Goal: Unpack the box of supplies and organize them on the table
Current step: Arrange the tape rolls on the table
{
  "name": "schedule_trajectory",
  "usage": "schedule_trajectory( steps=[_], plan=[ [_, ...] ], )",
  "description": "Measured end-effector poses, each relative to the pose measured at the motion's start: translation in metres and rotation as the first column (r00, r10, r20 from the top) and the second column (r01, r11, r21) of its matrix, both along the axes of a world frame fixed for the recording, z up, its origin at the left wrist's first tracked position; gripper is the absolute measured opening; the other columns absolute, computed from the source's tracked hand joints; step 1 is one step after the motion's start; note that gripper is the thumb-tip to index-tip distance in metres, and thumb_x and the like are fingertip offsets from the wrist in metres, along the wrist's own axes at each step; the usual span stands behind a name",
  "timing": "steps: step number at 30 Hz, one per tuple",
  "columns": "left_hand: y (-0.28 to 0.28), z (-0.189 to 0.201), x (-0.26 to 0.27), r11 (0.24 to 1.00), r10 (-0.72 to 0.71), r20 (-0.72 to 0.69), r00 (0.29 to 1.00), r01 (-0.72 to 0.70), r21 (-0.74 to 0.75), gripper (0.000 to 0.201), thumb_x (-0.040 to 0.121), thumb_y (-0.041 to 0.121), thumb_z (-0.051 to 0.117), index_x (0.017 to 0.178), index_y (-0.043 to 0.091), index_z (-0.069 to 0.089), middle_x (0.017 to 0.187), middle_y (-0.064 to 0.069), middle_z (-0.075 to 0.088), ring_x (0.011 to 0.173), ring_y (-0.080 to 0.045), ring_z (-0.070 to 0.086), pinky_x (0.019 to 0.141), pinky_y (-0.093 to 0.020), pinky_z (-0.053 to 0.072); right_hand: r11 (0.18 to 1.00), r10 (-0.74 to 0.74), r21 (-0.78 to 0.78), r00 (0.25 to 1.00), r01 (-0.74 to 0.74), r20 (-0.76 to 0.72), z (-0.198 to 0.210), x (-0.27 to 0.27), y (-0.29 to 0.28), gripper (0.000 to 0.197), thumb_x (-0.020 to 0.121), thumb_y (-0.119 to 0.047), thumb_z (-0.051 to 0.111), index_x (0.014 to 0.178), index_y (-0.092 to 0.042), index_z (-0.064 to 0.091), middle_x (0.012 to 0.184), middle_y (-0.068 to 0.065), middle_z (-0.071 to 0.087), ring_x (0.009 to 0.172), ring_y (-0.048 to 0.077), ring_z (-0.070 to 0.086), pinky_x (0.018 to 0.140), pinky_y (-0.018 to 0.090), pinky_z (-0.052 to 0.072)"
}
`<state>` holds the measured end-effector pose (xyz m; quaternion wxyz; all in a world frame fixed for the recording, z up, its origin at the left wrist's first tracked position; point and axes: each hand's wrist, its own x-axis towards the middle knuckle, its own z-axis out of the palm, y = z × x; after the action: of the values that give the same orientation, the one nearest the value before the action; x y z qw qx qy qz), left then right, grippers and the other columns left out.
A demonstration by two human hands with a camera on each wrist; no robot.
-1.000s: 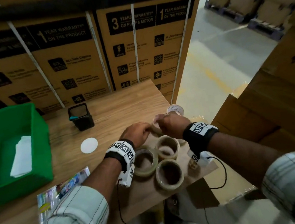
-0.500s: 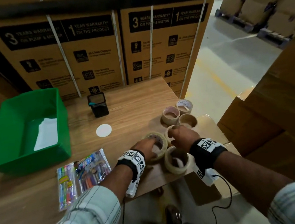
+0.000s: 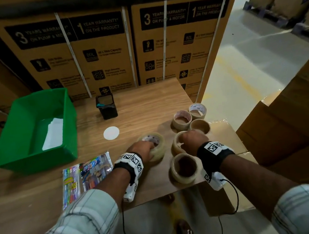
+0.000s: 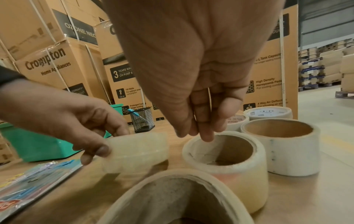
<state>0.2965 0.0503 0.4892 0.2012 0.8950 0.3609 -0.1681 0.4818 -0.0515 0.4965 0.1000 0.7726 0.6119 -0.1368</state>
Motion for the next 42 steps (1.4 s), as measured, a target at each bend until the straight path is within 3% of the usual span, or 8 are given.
schedule_trajectory(
  steps=[5, 10, 16, 23, 27, 32, 37, 42],
  plan=[
    [0.016, 0.003, -0.013, 0.995, 0.081, 0.020, 0.997, -0.082, 0.051, 0.045, 0.088, 0.028, 0.061, 0.133, 0.027, 0.053, 0.138, -0.003, 0.055, 0.123, -0.027, 0.053, 0.101, -0.032, 0.042, 0.996, -0.013, -0.085, 1.000, 0.014, 0.011, -0.001, -0.009, 0.016, 0.031, 0.088, -0.032, 0.053, 0.109, -0.011, 0.063, 0.114, 0.013, 0.066, 0.105, 0.031, 0.064, 0.083, 0.035, 0.051],
    [0.006, -0.004, -0.015, 0.988, 0.145, 0.085, 0.986, -0.150, 0.050, 0.045, 0.088, 0.030, 0.063, 0.132, 0.029, 0.054, 0.136, -0.003, 0.056, 0.122, -0.026, 0.055, 0.101, -0.033, 0.045, 0.987, -0.091, -0.129, 0.996, 0.092, 0.012, -0.004, -0.010, 0.031, 0.046, 0.084, -0.045, 0.062, 0.119, -0.015, 0.058, 0.123, 0.009, 0.061, 0.113, 0.029, 0.060, 0.088, 0.037, 0.048],
    [0.001, -0.004, -0.010, 0.973, 0.225, 0.137, 0.965, -0.230, 0.026, 0.047, 0.085, 0.030, 0.065, 0.131, 0.031, 0.054, 0.136, -0.002, 0.057, 0.121, -0.026, 0.056, 0.101, -0.035, 0.045, 0.967, -0.204, -0.164, 0.978, 0.193, -0.052, -0.008, -0.012, 0.042, 0.043, 0.079, -0.030, 0.068, 0.118, -0.014, 0.058, 0.123, 0.010, 0.061, 0.113, 0.031, 0.060, 0.089, 0.040, 0.049],
    [0.015, 0.012, -0.009, 0.962, 0.256, 0.066, 0.965, -0.261, 0.084, 0.045, 0.087, 0.031, 0.062, 0.131, 0.027, 0.054, 0.132, -0.005, 0.059, 0.118, -0.027, 0.057, 0.099, -0.033, 0.046, 0.987, -0.121, -0.120, 0.986, 0.107, -0.115, 0.002, -0.015, 0.050, 0.033, 0.082, -0.016, 0.055, 0.114, -0.010, 0.059, 0.121, 0.014, 0.062, 0.111, 0.032, 0.061, 0.089, 0.040, 0.053],
    [0.032, 0.029, -0.005, 0.949, 0.283, 0.045, 0.958, -0.287, 0.128, 0.040, 0.088, 0.029, 0.060, 0.127, 0.023, 0.056, 0.128, -0.005, 0.061, 0.116, -0.026, 0.056, 0.098, -0.035, 0.045, 0.995, -0.010, -0.097, 0.991, -0.003, -0.137, 0.014, -0.017, 0.067, 0.036, 0.081, -0.027, 0.061, 0.112, -0.009, 0.059, 0.116, 0.014, 0.063, 0.106, 0.032, 0.061, 0.087, 0.038, 0.053],
    [0.058, 0.041, 0.006, 0.929, 0.292, 0.111, 0.950, -0.309, 0.202, 0.047, 0.088, 0.028, 0.061, 0.134, 0.023, 0.054, 0.137, -0.005, 0.055, 0.126, -0.026, 0.050, 0.105, -0.036, 0.042, 0.999, -0.050, 0.005, 0.973, 0.053, -0.227, 0.026, -0.004, 0.094, 0.037, 0.081, -0.033, 0.062, 0.112, -0.013, 0.056, 0.115, 0.010, 0.061, 0.104, 0.029, 0.060, 0.083, 0.034, 0.050],
    [0.090, 0.037, 0.033, 0.922, 0.289, 0.146, 0.946, -0.316, 0.224, 0.046, 0.087, 0.030, 0.062, 0.132, 0.024, 0.055, 0.137, -0.002, 0.055, 0.125, -0.025, 0.051, 0.104, -0.041, 0.043, 0.996, -0.052, 0.062, 0.989, 0.061, -0.136, 0.036, 0.024, 0.129, 0.039, 0.083, -0.034, 0.058, 0.117, -0.014, 0.056, 0.118, 0.011, 0.061, 0.106, 0.030, 0.057, 0.086, 0.036, 0.051],
    [0.131, 0.024, 0.066, 0.925, 0.228, 0.149, 0.962, -0.262, 0.275, 0.042, 0.093, 0.027, 0.054, 0.135, 0.027, 0.051, 0.138, -0.003, 0.054, 0.124, -0.028, 0.054, 0.099, -0.039, 0.047, 0.987, -0.069, 0.145, 0.997, 0.072, -0.029, 0.041, 0.049, 0.160, 0.038, 0.087, -0.028, 0.055, 0.122, -0.016, 0.055, 0.118, 0.010, 0.062, 0.110, 0.030, 0.056, 0.087, 0.037, 0.050]
  ],
)
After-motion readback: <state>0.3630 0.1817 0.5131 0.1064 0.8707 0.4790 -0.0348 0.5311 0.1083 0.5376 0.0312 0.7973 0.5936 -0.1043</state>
